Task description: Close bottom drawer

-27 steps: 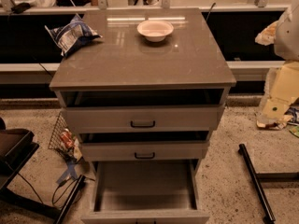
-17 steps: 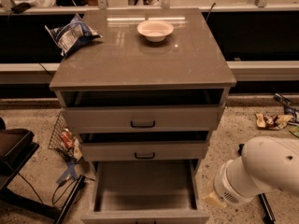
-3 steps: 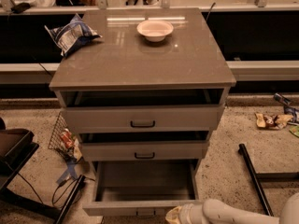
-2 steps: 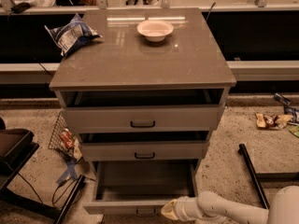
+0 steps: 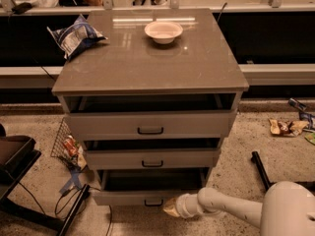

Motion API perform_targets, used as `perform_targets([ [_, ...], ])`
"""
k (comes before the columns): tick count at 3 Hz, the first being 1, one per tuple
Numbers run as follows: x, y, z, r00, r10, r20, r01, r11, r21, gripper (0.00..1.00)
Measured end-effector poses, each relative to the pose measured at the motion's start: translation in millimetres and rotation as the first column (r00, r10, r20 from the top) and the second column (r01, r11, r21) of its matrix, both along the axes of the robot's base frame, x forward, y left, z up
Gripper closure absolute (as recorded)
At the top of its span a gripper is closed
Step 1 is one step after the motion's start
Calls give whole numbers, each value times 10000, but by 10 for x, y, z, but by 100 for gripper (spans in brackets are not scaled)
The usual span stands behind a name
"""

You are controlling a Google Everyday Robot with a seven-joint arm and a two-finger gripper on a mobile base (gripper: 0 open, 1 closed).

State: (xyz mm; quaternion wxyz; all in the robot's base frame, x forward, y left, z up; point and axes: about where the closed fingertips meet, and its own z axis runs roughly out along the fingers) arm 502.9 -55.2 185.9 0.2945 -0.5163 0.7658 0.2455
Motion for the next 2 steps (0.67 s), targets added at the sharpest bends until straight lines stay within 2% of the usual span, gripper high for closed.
perform_targets([
  [1,-86,20,-41,9998,-111,-147,112,9999,67,100],
  [2,-59,65,-113,9998,-116,-167,119,9997,190,100],
])
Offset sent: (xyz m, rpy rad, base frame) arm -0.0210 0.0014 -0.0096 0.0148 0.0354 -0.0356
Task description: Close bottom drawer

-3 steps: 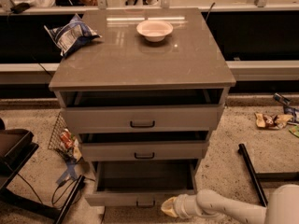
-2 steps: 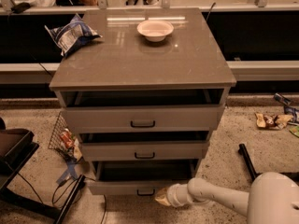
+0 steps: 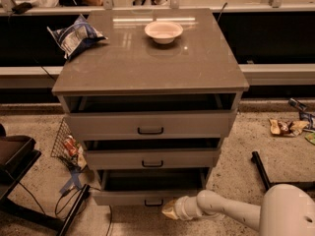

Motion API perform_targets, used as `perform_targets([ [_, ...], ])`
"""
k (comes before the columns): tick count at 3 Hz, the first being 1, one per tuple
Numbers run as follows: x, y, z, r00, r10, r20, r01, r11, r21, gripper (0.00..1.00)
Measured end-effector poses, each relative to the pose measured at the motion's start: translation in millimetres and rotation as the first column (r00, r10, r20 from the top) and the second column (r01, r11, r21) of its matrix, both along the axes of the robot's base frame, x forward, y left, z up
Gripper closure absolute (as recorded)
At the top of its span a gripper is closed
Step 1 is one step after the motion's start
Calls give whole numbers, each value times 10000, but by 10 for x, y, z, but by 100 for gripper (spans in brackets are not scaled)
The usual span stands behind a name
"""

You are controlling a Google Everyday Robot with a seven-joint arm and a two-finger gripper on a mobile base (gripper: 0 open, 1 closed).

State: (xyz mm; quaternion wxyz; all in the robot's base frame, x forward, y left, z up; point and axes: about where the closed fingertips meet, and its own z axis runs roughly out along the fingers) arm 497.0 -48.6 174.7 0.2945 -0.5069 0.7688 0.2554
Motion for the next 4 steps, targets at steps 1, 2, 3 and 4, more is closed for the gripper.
perform_targets([
  [1,227,27,2,9996,131,254,-131,9999,-8,100],
  [2,561,36,-11,9984,253,503,-250,9997,-73,100],
  [3,552,33,-11,9984,253,503,-250,9997,-73,100],
  [4,977,67,-54,9971,306,694,-297,9995,-133,100],
])
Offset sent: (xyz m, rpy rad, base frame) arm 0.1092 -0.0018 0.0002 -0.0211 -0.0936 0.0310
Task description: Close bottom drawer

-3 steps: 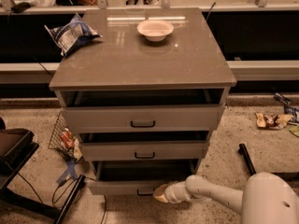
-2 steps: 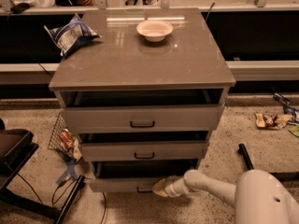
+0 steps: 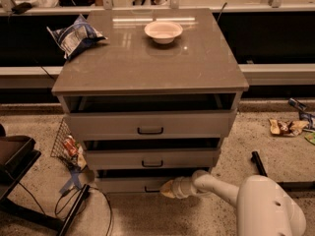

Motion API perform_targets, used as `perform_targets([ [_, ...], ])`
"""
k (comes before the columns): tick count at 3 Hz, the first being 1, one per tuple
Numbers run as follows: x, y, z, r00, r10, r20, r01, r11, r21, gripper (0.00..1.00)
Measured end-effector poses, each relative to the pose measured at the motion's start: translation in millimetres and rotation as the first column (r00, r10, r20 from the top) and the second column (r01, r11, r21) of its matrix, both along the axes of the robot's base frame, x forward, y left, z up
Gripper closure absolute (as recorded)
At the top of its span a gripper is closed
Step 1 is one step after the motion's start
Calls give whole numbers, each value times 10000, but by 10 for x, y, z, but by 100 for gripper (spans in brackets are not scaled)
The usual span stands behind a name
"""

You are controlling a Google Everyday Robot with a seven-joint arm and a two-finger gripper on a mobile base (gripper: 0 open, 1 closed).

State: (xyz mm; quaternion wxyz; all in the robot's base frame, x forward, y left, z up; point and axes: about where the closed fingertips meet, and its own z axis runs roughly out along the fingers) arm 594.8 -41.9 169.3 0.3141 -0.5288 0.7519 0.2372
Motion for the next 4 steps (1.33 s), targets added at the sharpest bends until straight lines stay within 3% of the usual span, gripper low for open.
perform_targets([
  [4,305,-59,-17,9994,-285,208,286,9996,-57,100],
])
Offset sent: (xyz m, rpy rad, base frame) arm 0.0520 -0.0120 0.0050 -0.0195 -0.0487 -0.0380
